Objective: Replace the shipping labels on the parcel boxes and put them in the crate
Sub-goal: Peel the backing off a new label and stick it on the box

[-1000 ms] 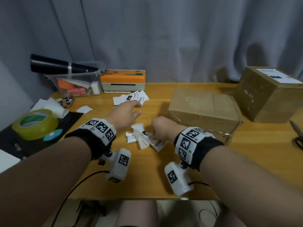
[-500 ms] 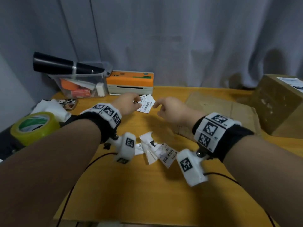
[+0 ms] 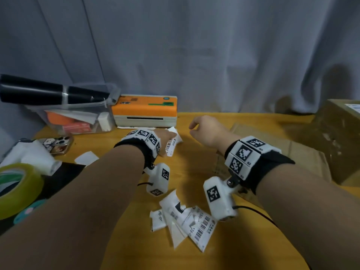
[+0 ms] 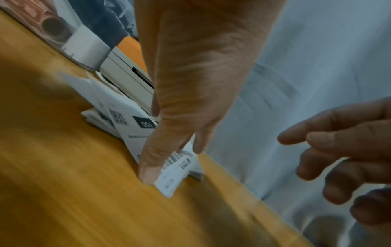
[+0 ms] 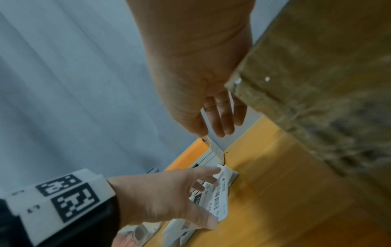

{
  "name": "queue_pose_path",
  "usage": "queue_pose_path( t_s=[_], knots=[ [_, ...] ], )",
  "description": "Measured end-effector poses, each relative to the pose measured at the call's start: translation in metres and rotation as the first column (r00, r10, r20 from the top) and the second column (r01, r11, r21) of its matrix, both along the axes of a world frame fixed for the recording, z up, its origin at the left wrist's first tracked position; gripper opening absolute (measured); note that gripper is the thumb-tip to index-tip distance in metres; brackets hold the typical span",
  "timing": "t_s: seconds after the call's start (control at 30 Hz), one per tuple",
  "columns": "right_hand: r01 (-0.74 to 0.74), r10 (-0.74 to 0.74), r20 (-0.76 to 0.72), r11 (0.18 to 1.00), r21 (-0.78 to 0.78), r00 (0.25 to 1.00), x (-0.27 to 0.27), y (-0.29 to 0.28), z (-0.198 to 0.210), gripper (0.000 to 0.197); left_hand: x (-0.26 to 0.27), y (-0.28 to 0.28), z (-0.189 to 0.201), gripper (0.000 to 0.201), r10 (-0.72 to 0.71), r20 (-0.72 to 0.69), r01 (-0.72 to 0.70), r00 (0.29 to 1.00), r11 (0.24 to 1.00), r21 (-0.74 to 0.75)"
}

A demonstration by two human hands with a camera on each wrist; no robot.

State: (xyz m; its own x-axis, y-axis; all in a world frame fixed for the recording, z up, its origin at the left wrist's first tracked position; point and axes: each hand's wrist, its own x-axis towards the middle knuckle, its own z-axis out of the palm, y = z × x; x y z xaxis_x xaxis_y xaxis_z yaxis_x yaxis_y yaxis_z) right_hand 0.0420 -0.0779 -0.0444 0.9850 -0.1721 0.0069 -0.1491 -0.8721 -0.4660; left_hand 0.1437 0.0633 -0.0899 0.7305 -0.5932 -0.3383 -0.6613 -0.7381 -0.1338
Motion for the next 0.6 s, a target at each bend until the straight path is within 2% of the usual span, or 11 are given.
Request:
queue_pose_path(
  t_s=[0.1, 0.17, 0.23, 0.27, 0.37, 0.47, 0.53, 0.6],
  knots=[
    [-0.010, 0.010, 0.014, 1.000, 0.023, 1.000, 0.007, 0.002, 0.000, 0.022, 0.003, 0.003, 0.001, 0.080, -0.014, 0.098, 0.020, 0.995, 0.998, -0.065],
    [-0.007, 0.007, 0.020, 0.999, 0.031, 1.000, 0.009, 0.003, -0.001, 0.021, 0.004, 0.007, 0.002, 0.047, -0.025, 0.116, 0.050, 0.993, 0.974, -0.220],
    [-0.013, 0.012, 0.029, 0.999, 0.036, 1.000, 0.010, 0.002, -0.003, 0.020, 0.003, 0.013, 0.008, 0.011, 0.006, 0.116, 0.040, 0.993, 0.918, -0.394],
    [-0.019, 0.017, 0.039, 0.999, 0.042, 0.999, 0.009, 0.002, -0.003, 0.020, 0.002, 0.016, 0.013, 0.006, 0.030, 0.125, 0.031, 0.992, 0.887, -0.460],
    [-0.031, 0.025, 0.063, 0.995, 0.098, 0.998, 0.003, 0.002, 0.001, 0.026, -0.005, 0.023, 0.037, 0.012, 0.072, 0.160, 0.046, 0.984, 0.777, -0.628],
    [-0.013, -0.006, 0.171, 0.994, 0.112, 0.985, -0.004, 0.001, 0.011, 0.047, -0.025, 0.024, 0.072, 0.016, 0.089, 0.173, 0.079, 0.981, 0.628, -0.774],
    [-0.019, -0.065, 0.294, 0.962, 0.273, 0.954, -0.011, 0.000, 0.024, 0.049, -0.043, 0.019, 0.093, 0.016, 0.097, 0.146, 0.076, 0.985, 0.512, -0.856],
    [-0.075, -0.148, 0.401, 0.869, 0.489, 0.904, -0.023, -0.001, 0.039, 0.033, -0.061, 0.011, 0.108, 0.013, 0.102, 0.094, 0.048, 0.990, 0.386, -0.921]
  ],
)
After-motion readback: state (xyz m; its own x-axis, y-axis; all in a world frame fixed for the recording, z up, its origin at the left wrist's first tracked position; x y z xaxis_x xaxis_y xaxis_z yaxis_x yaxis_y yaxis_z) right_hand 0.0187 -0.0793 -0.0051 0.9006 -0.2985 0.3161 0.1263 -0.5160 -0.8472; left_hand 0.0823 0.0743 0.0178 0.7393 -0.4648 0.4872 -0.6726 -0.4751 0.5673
